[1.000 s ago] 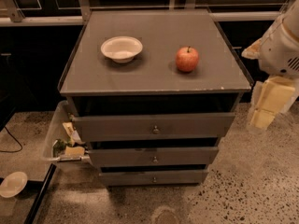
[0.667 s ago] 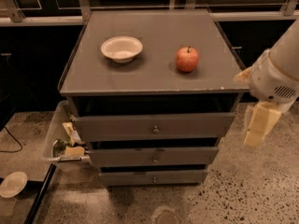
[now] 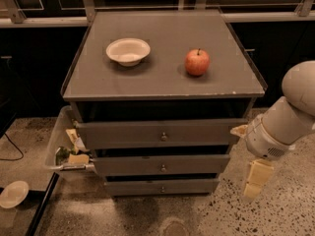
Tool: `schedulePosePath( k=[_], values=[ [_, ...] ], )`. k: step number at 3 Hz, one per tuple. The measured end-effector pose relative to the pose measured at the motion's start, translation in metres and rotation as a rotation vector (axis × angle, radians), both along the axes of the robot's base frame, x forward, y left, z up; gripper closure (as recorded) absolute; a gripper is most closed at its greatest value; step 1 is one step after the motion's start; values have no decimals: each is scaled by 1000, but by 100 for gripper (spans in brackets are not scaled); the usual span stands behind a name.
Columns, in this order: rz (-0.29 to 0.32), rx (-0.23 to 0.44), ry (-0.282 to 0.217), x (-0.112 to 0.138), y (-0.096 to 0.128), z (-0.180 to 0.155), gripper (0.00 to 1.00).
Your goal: Open bottom drawer
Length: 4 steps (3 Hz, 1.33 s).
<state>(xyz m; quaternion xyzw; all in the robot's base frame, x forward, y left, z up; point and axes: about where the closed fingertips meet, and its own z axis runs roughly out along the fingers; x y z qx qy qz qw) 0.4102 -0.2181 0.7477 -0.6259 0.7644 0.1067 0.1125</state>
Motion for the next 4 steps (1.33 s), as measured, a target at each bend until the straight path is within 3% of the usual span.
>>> schedulePosePath(
  k=[1, 2, 3, 4],
  values=[
    [1, 1, 0, 0, 0, 0, 0],
    [19, 14, -5, 2, -1, -34, 0],
    [56, 53, -61, 6, -1, -89, 0],
    [97, 116, -189, 20, 1, -128, 0]
  ],
)
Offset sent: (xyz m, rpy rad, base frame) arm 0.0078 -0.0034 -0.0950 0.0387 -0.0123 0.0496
